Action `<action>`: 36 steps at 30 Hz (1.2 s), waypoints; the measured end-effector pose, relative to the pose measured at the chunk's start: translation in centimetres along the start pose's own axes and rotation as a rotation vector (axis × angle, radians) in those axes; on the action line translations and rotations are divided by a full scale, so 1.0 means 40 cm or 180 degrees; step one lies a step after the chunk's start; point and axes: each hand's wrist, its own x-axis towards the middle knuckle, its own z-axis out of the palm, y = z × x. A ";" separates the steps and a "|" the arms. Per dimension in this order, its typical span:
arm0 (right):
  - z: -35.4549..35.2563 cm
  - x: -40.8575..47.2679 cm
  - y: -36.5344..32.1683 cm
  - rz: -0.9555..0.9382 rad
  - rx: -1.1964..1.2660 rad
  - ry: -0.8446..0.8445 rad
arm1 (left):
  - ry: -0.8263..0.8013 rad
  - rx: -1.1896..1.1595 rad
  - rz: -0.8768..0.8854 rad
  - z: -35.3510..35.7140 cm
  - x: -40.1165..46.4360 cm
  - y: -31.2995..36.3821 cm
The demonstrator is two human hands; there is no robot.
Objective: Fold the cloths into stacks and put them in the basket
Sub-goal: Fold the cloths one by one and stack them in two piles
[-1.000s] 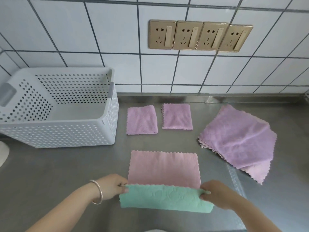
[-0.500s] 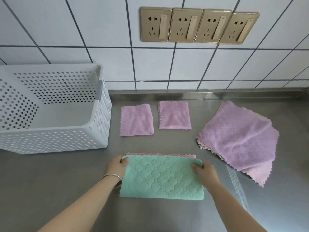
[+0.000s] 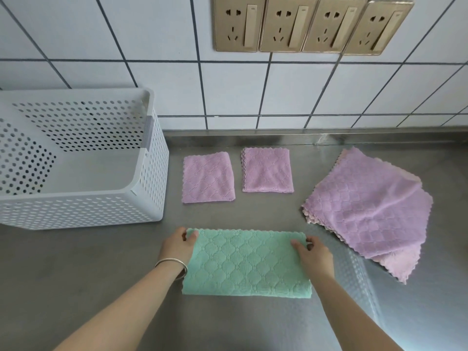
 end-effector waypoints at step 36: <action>0.059 -0.255 0.035 -0.1052 -0.0399 0.0766 | -0.1531 -0.0235 0.1137 0.098 -0.213 0.202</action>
